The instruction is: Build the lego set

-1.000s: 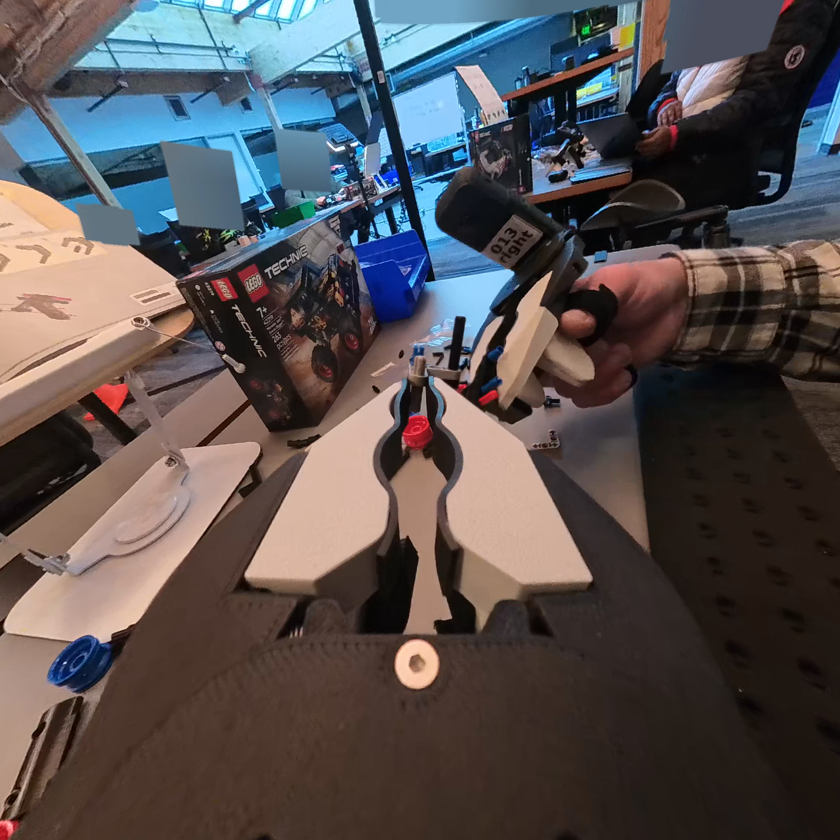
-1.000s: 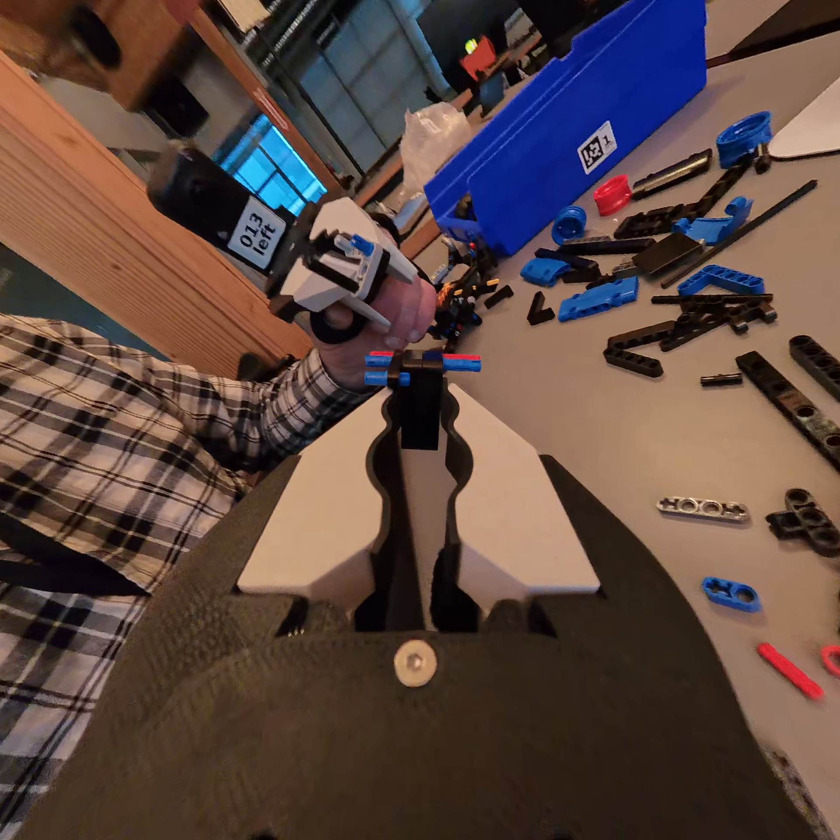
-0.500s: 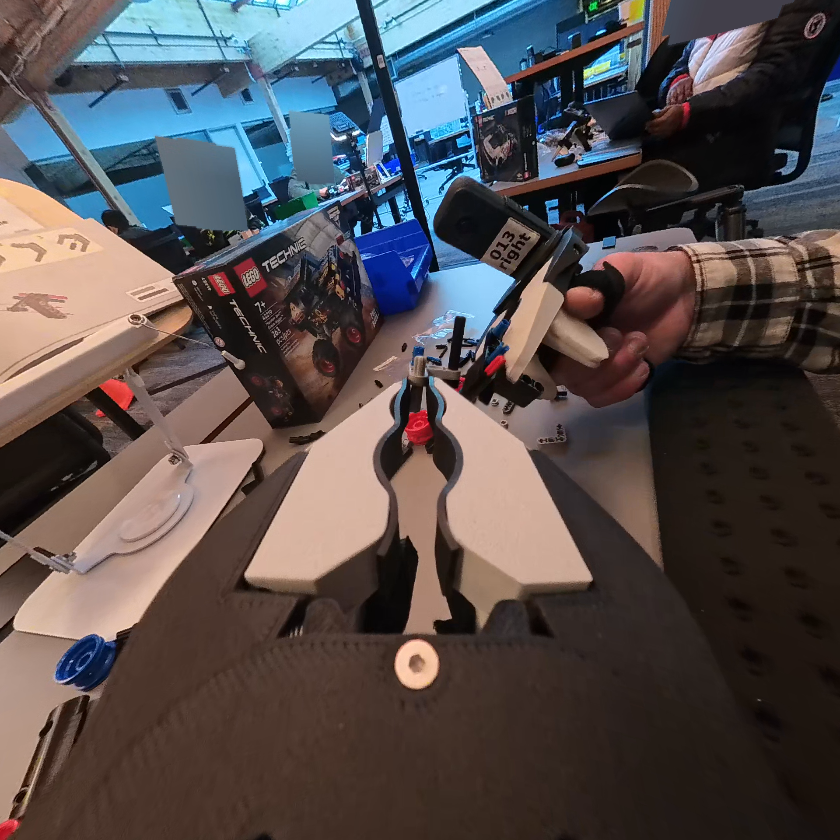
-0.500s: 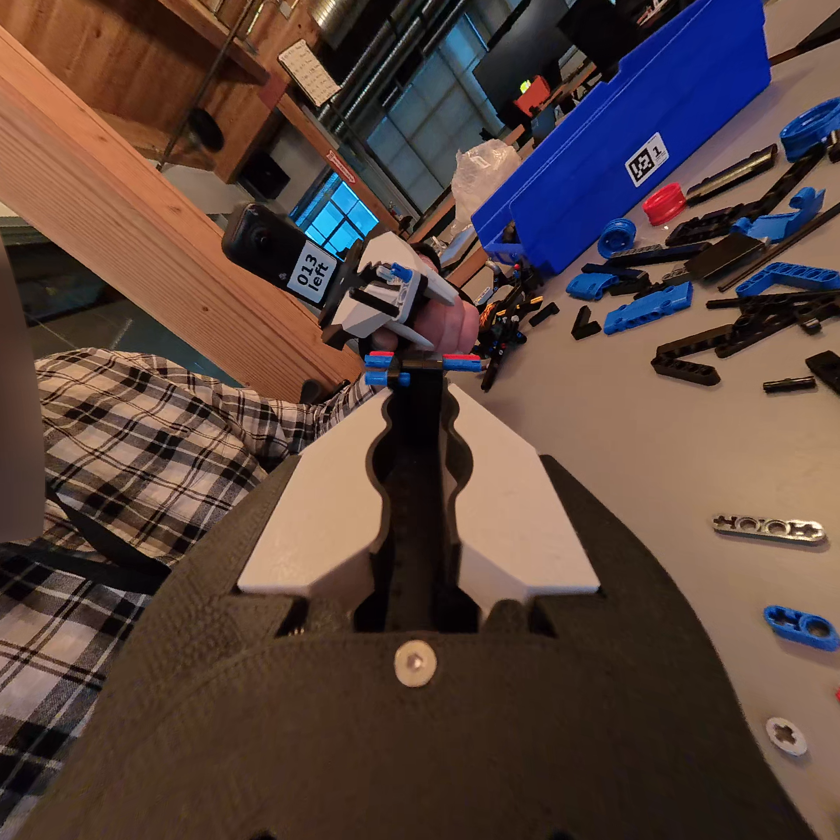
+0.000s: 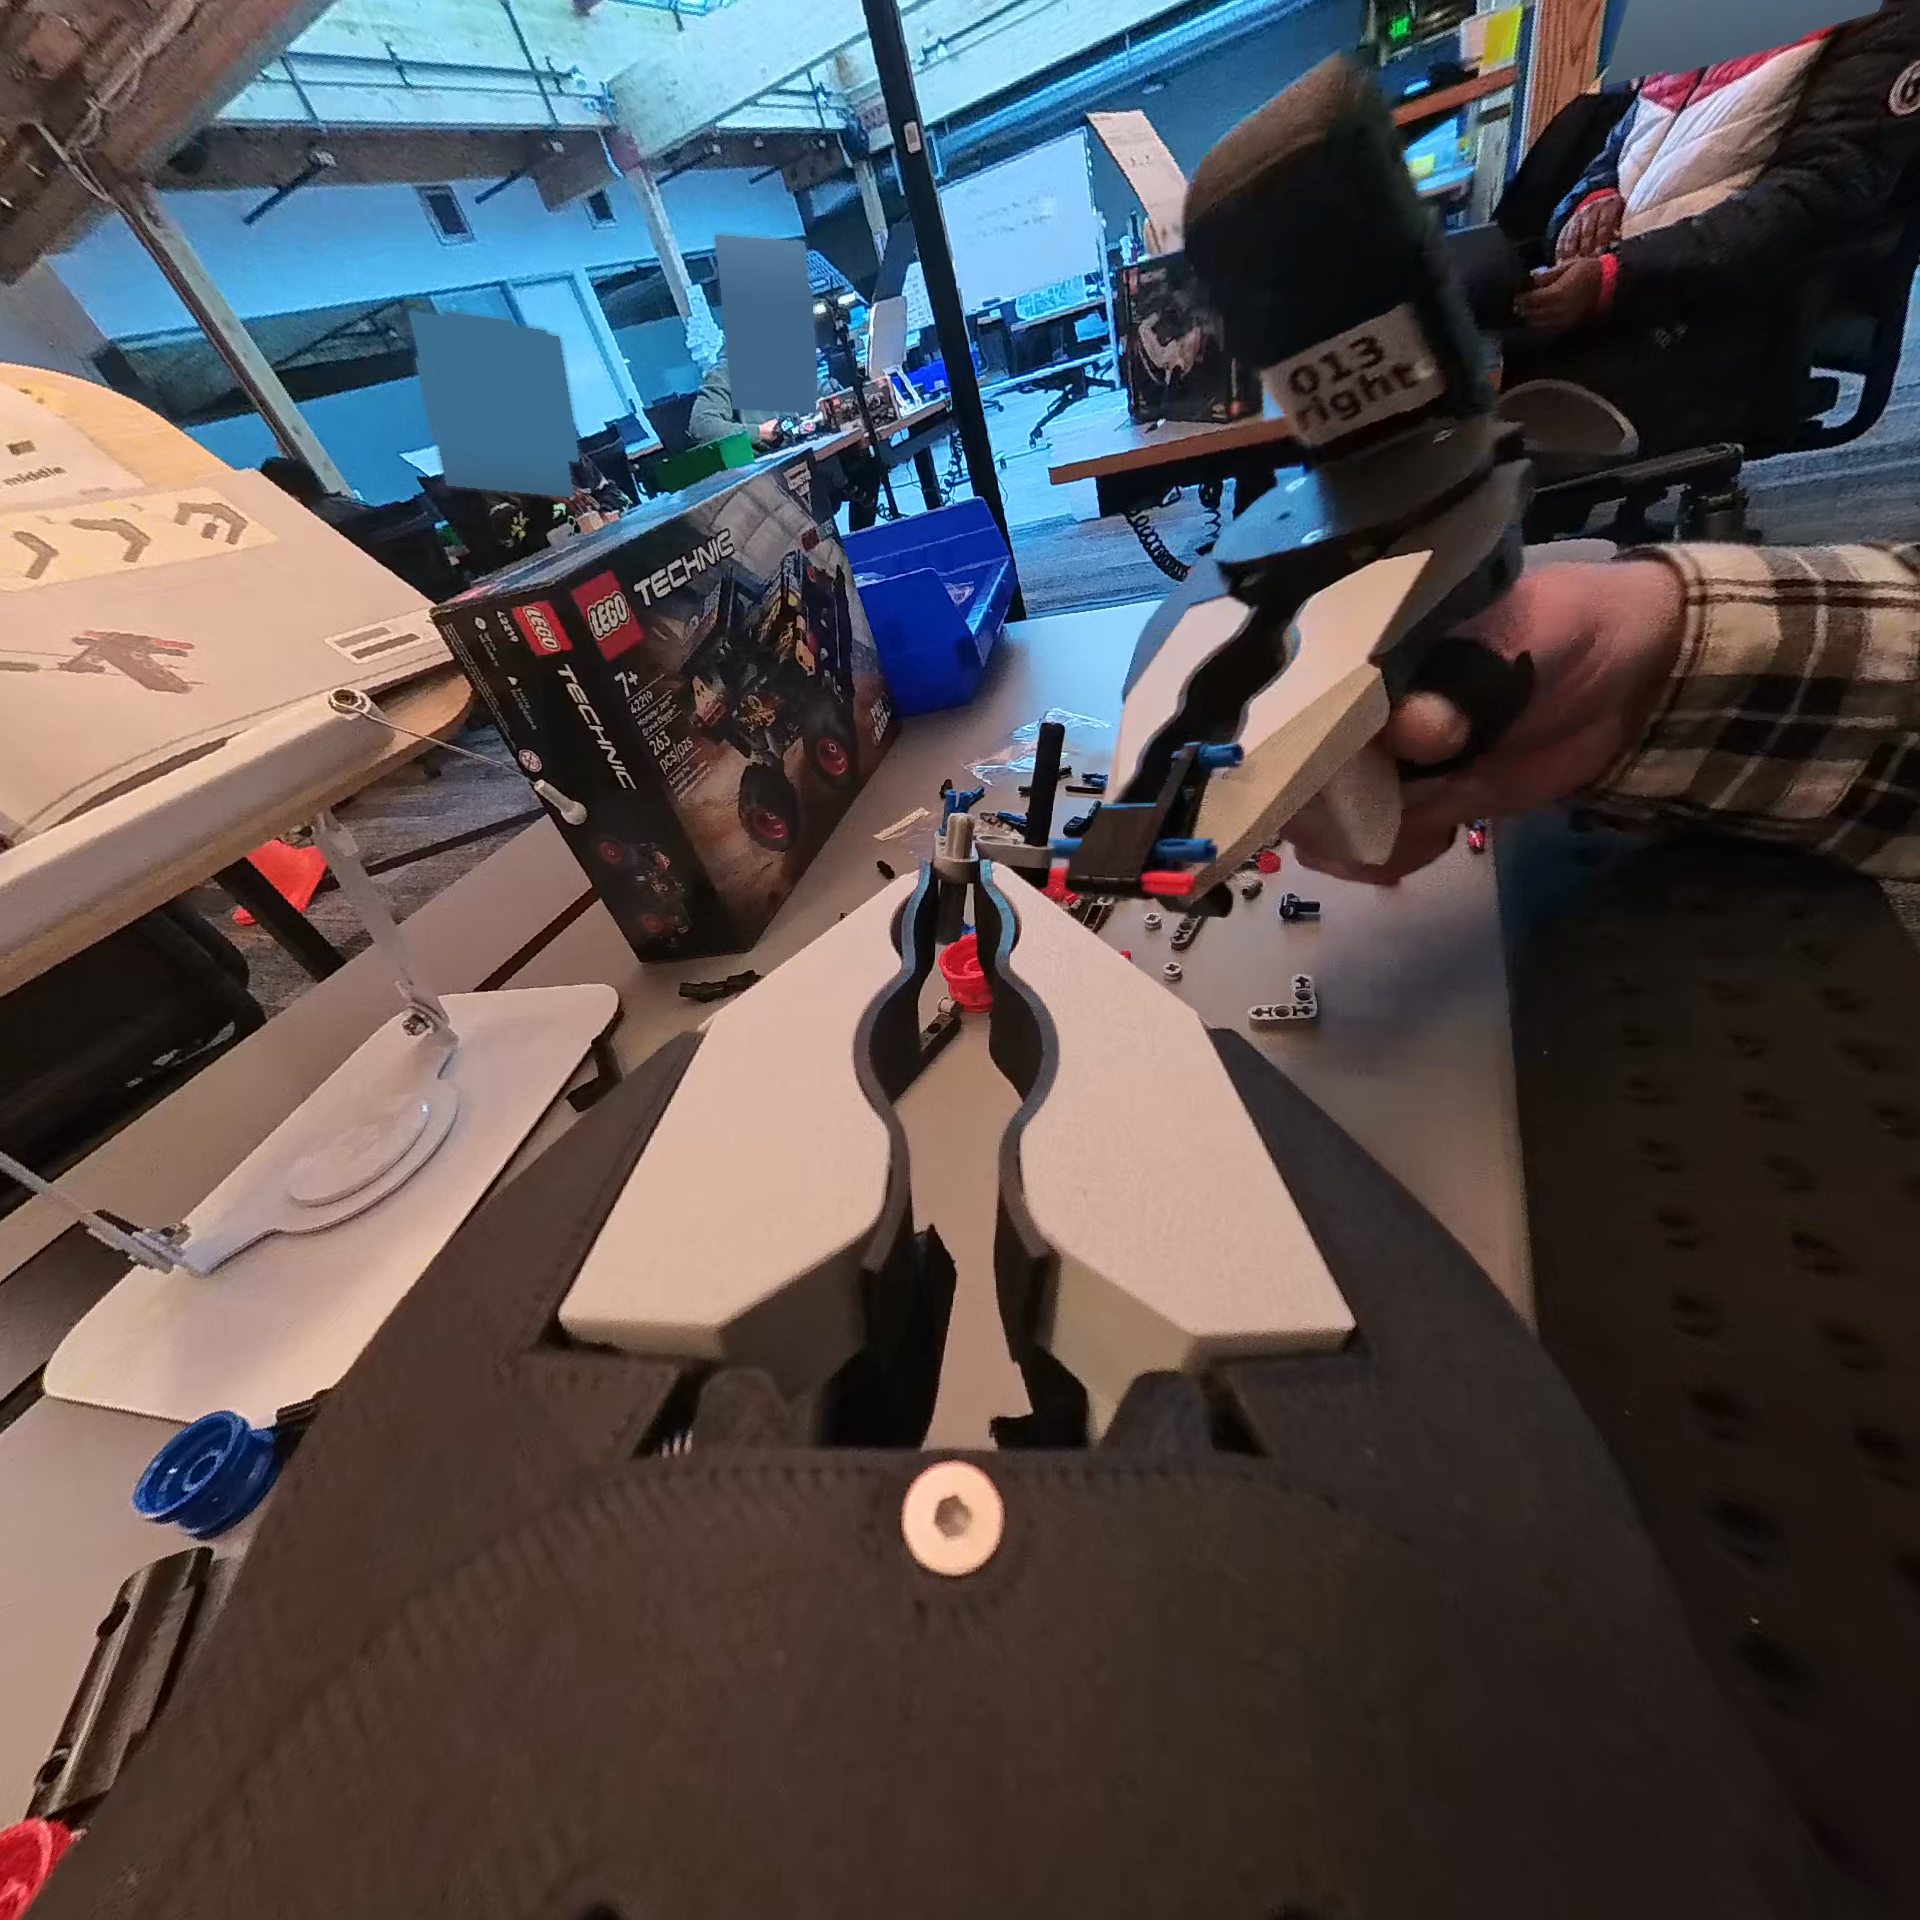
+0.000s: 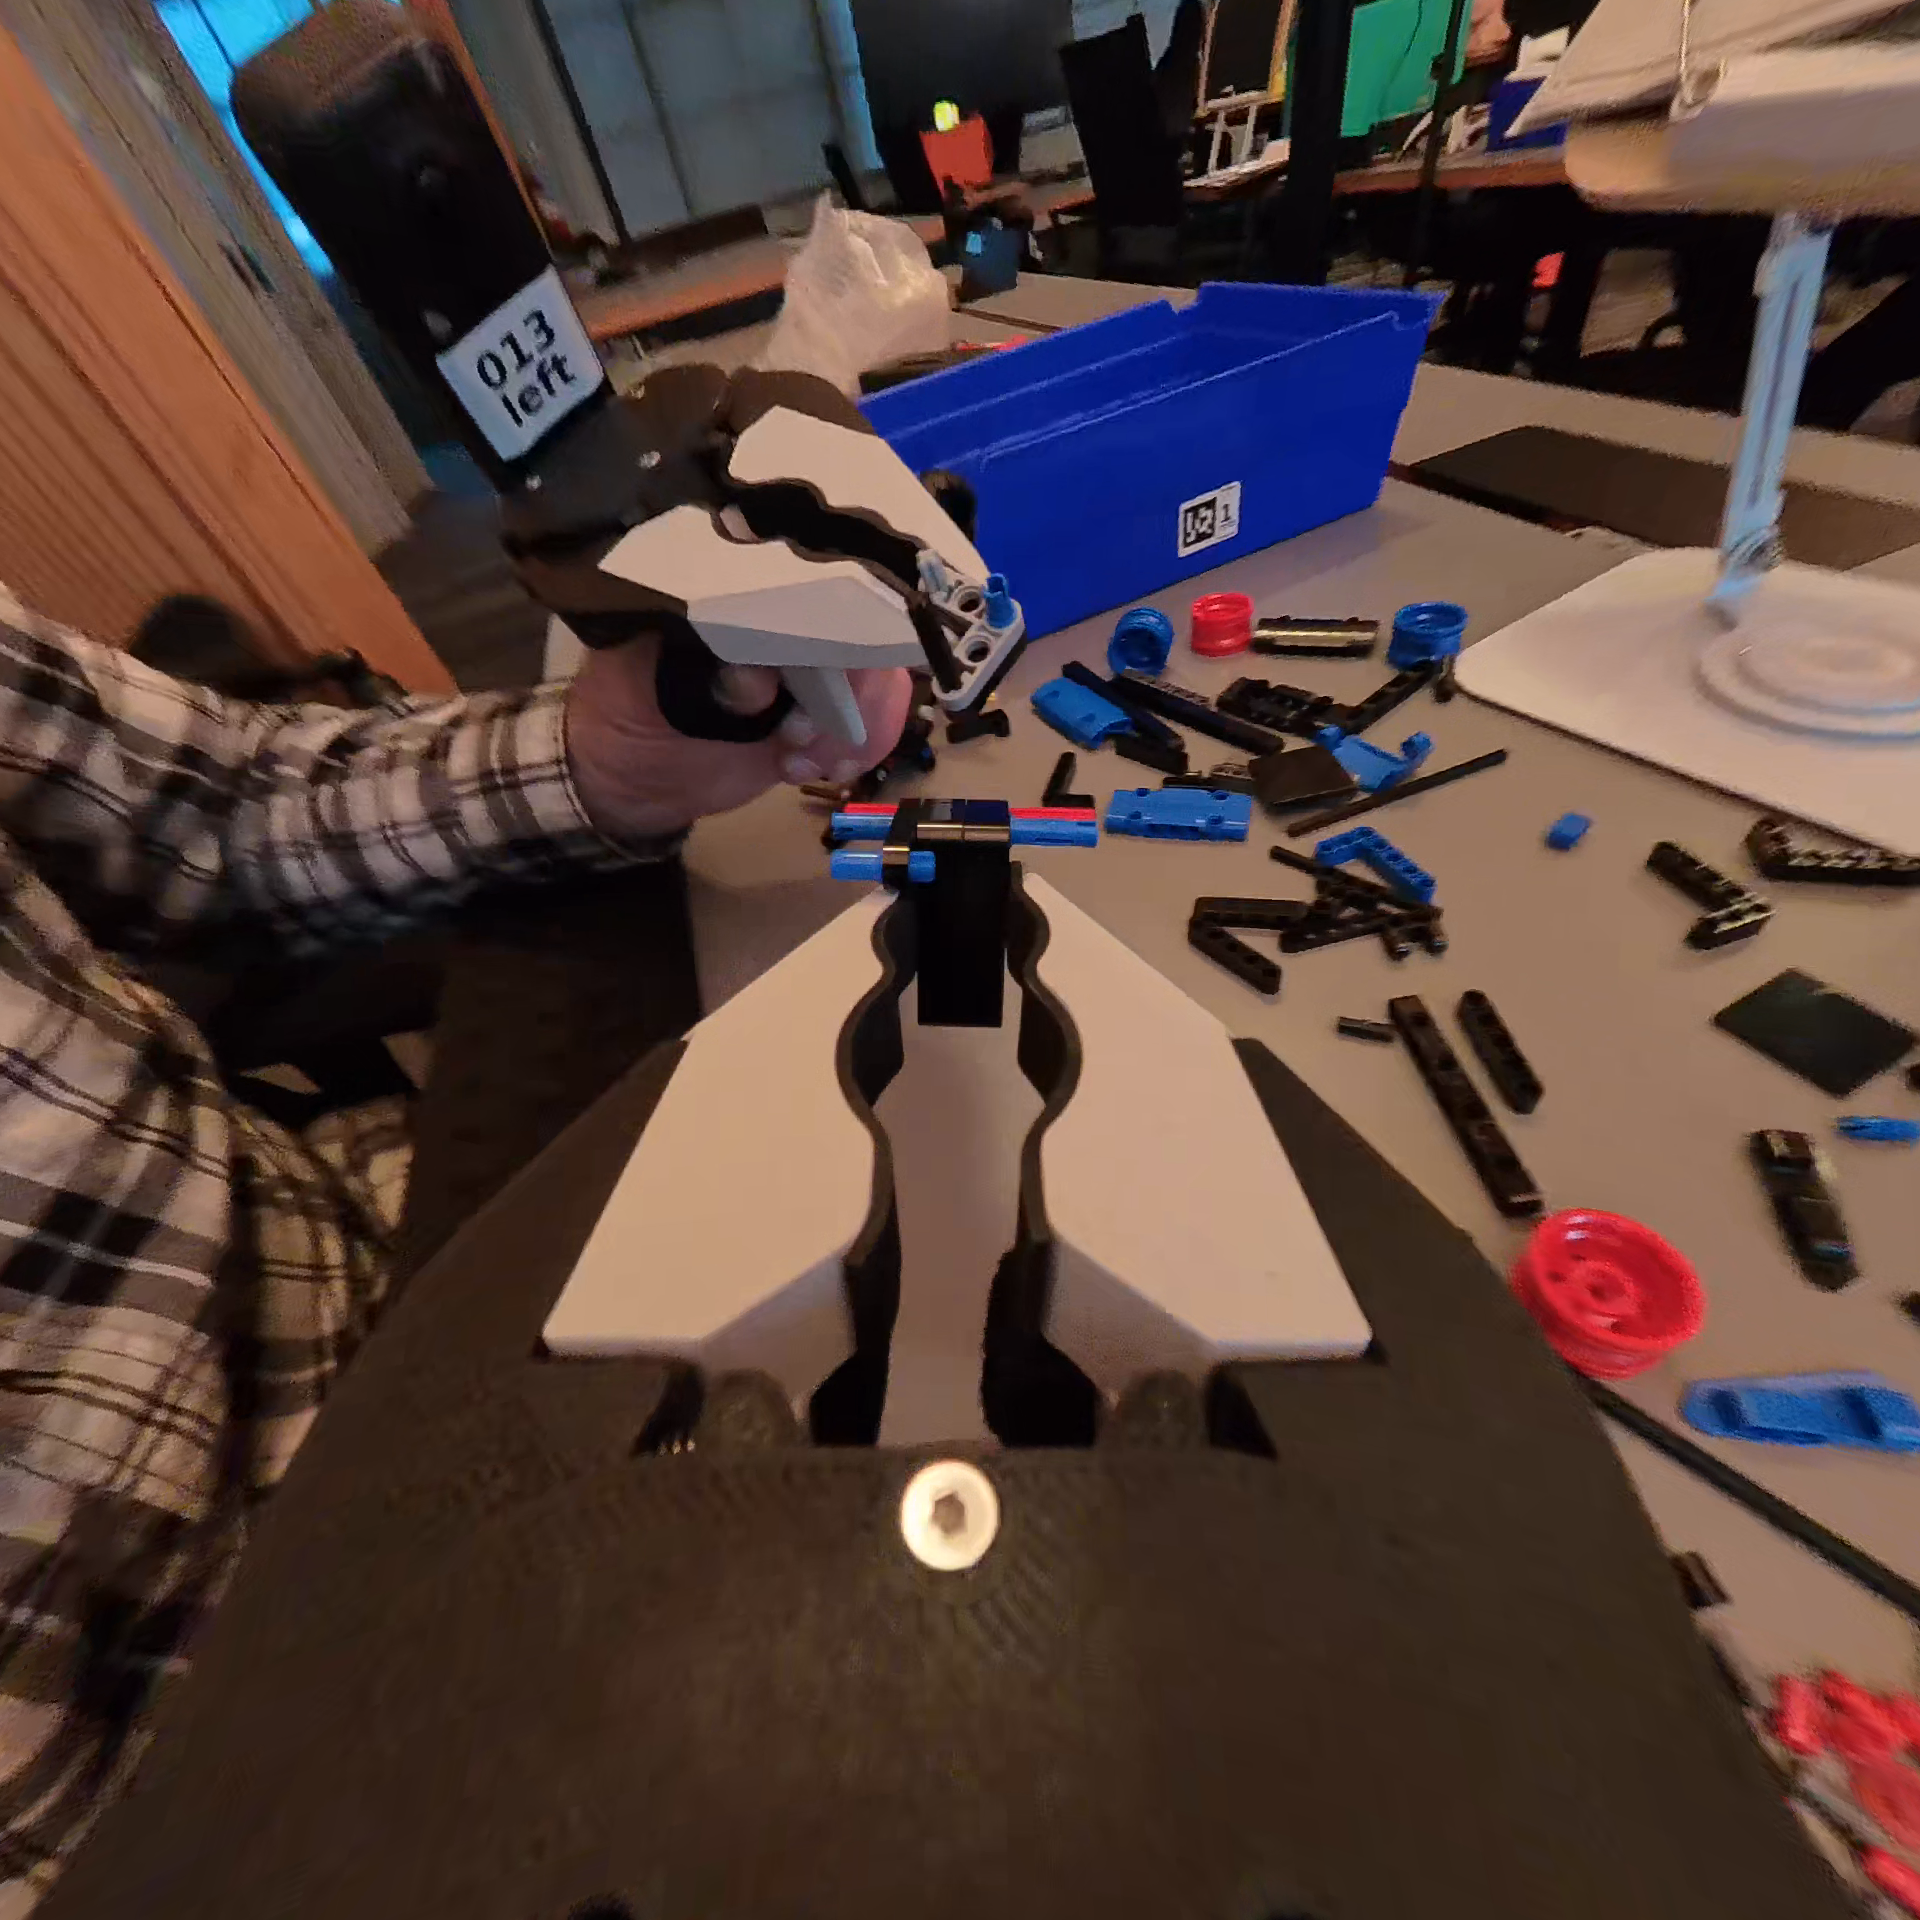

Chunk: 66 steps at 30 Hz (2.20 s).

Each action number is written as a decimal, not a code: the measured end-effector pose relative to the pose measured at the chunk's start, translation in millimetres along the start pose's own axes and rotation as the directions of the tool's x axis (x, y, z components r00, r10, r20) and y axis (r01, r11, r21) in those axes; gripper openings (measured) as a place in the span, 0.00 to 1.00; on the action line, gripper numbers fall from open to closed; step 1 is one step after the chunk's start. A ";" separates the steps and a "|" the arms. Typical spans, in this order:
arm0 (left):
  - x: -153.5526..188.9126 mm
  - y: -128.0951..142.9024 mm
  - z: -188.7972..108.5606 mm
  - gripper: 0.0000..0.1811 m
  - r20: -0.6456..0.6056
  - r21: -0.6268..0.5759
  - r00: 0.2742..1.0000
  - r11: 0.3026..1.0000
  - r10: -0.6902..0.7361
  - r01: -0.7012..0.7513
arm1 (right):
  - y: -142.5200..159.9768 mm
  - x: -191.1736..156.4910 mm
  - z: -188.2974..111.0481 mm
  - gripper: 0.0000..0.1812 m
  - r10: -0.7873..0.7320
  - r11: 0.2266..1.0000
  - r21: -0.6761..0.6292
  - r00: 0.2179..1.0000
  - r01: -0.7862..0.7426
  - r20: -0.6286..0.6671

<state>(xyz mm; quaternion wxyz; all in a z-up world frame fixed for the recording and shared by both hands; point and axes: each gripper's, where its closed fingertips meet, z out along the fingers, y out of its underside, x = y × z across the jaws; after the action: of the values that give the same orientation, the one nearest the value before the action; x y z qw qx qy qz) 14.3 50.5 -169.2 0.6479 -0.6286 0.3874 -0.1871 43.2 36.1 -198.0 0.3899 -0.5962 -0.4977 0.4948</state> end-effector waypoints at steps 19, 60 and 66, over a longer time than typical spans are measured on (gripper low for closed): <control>-3.0 2.5 1.6 0.02 0.011 -0.010 1.000 1.000 -0.020 0.020 | 11.1 15.3 -3.2 0.08 0.022 0.999 -0.029 0.998 -0.024 -0.057; -2.8 4.1 3.2 0.02 0.003 -0.017 0.999 0.999 -0.039 0.039 | 108.2 6.0 9.4 0.19 -0.056 0.822 -0.549 0.938 -0.151 -0.342; -2.6 2.6 2.3 0.02 0.002 -0.012 0.999 0.999 -0.039 0.039 | 97.6 7.0 -1.9 0.20 -0.129 0.831 -0.555 0.967 -0.014 -0.217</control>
<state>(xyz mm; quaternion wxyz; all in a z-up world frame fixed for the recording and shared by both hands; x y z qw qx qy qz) 13.7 54.3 -171.2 0.6408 -0.6398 0.3759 -0.1969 65.5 23.4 -292.5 0.2746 -0.7243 -0.5851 0.2401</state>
